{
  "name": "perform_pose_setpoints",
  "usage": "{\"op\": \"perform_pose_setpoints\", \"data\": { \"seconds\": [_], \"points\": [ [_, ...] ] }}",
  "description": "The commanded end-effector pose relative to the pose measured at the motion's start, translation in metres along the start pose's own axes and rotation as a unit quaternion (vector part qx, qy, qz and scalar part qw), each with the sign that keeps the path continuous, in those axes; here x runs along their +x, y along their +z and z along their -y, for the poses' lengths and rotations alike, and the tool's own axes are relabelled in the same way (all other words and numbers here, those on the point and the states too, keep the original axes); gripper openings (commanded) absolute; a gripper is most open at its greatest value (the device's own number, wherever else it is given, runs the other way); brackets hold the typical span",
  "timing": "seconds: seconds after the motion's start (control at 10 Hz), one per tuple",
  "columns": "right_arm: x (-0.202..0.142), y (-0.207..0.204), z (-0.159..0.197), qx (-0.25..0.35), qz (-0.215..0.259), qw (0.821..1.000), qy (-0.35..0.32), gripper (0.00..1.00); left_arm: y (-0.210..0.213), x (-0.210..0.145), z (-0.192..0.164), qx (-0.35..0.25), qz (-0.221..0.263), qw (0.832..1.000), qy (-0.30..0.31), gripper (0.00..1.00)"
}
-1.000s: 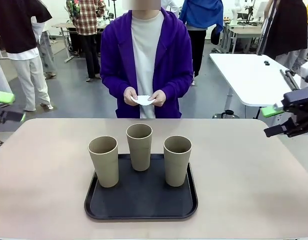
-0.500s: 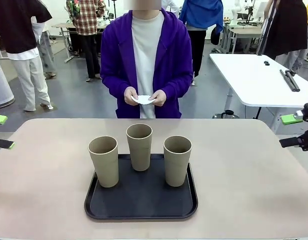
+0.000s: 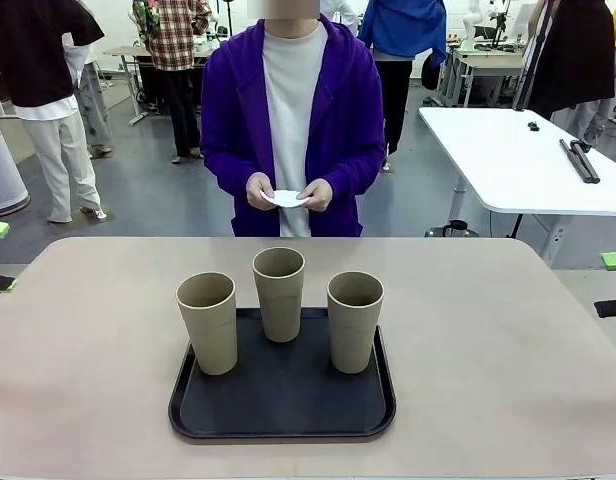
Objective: Place coasters on the table and set cups on them.
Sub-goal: Pick up one Reusable plastic cup and place it on a coaster set by the human.
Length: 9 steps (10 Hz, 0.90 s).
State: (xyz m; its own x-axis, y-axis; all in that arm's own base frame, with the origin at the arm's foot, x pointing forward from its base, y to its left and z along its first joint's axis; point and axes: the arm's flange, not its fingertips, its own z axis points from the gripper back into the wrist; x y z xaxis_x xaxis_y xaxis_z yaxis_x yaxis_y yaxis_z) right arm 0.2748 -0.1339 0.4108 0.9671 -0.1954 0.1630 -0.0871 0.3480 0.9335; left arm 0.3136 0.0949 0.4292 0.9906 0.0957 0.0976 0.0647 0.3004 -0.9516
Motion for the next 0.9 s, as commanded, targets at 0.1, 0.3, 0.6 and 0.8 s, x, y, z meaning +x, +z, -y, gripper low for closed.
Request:
{"op": "perform_pose_setpoints", "data": {
  "seconds": [0.1, 0.3, 0.6, 0.8],
  "points": [
    [0.000, 0.000, 0.000, 0.000, 0.000, 1.000, 0.000, 1.00, 0.000, 0.001, 0.001, -0.009, -0.006, 1.000, -0.012, 1.00],
    [0.000, 0.000, 0.000, 0.000, 0.000, 1.000, 0.000, 1.00, 0.000, 0.001, 0.001, -0.009, -0.006, 1.000, -0.012, 1.00],
    [0.000, 0.000, 0.000, 0.000, 0.000, 1.000, 0.000, 1.00, 0.000, 0.001, 0.001, -0.009, -0.006, 1.000, -0.012, 1.00],
    [0.000, 0.000, 0.000, 0.000, 0.000, 1.000, 0.000, 1.00, 0.000, 0.001, 0.001, -0.009, -0.006, 1.000, -0.012, 1.00]
  ]
}}
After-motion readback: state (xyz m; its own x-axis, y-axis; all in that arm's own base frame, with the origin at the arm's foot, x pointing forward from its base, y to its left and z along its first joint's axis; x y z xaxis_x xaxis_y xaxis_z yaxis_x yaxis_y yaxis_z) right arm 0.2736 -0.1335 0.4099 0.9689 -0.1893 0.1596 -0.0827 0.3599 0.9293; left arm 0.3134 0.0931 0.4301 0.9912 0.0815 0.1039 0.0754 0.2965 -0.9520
